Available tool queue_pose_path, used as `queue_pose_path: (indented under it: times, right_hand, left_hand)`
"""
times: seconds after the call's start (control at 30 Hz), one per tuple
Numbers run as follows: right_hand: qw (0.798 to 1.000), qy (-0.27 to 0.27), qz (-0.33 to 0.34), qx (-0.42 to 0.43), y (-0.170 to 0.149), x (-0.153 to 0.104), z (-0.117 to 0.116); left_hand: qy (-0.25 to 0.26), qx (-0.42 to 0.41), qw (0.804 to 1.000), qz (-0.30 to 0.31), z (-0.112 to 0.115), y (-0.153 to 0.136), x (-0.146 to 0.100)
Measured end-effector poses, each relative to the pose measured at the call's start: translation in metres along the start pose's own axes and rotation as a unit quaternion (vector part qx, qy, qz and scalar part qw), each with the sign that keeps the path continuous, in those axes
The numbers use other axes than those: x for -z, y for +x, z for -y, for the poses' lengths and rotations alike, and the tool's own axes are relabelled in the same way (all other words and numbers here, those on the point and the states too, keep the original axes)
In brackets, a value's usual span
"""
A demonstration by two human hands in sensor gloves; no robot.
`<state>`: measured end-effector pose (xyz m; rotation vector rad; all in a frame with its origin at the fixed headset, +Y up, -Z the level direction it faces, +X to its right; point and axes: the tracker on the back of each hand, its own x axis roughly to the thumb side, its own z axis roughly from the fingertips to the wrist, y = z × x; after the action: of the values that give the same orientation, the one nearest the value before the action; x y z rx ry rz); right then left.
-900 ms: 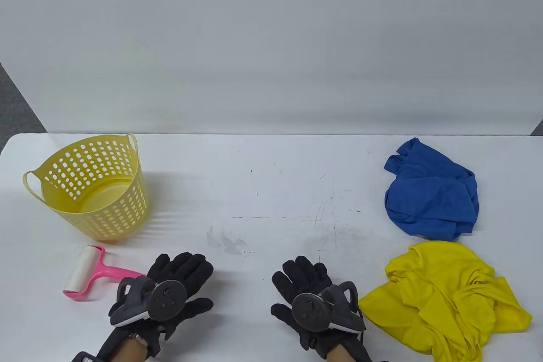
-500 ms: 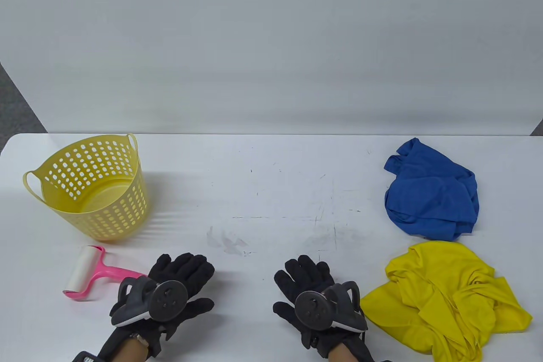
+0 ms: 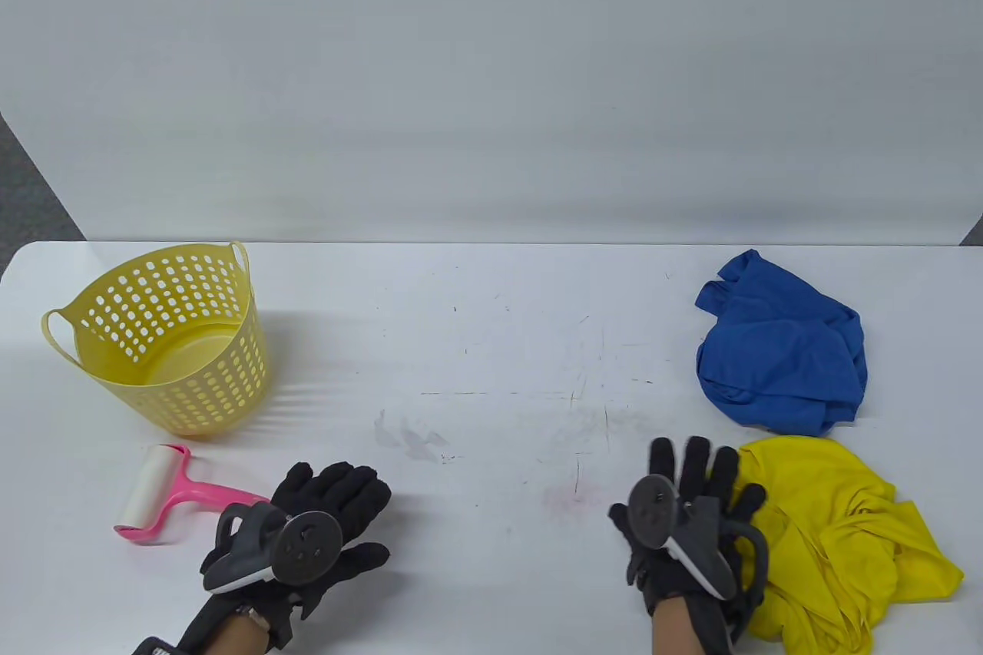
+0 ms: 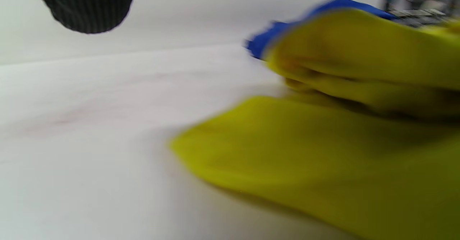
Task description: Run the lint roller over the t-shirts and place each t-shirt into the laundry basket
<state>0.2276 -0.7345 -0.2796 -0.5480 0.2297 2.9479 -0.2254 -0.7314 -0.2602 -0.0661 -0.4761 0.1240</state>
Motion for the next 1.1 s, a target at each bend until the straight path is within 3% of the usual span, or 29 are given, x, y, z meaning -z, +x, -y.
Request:
queue_pose_path:
  times: [0.17,0.23,0.27,0.37,0.47,0.6,0.73,0.83,0.93,1.1]
  right_hand:
    - [0.977,0.068,-0.155,0.128,-0.071,0.017,-0.021]
    - [0.970,0.109,-0.164,0.141,-0.078,0.022,-0.031]
    - [0.973,0.100,-0.163,0.126,-0.076,0.024,-0.029]
    - [0.985,-0.040,-0.164,0.033,-0.068,0.025,-0.020]
    - [0.984,-0.095,-0.153,-0.001,-0.062,0.022,-0.013]
    - [0.977,-0.161,-0.096,0.104,-0.053,0.012,0.001]
    - [0.947,-0.210,0.040,0.239,-0.025,-0.007,0.025]
    - [0.917,-0.175,0.129,0.335,0.006,-0.022,0.023]
    - [0.864,-0.065,0.198,0.458,0.047,-0.034,0.009]
    - [0.804,0.059,0.274,0.524,0.106,-0.057,-0.013]
  left_hand:
    - [-0.008,0.000,1.000,-0.004,0.002,0.001,0.000]
    - [-0.010,0.002,1.000,-0.005,0.002,0.001,0.000]
    - [-0.011,0.002,1.000,-0.006,0.002,0.000,0.000]
    - [-0.008,0.000,1.000,-0.012,0.001,-0.002,0.000]
    - [-0.003,-0.010,1.000,-0.015,-0.001,-0.004,-0.001]
    - [0.006,-0.005,1.000,-0.012,-0.005,-0.005,-0.004]
    - [0.017,-0.016,1.000,-0.011,-0.009,-0.004,-0.005]
    - [0.027,-0.019,0.999,0.000,-0.012,0.002,-0.006]
    - [0.039,-0.032,0.999,0.014,-0.014,0.011,-0.007]
    - [0.055,-0.142,0.988,0.032,-0.020,0.031,-0.009]
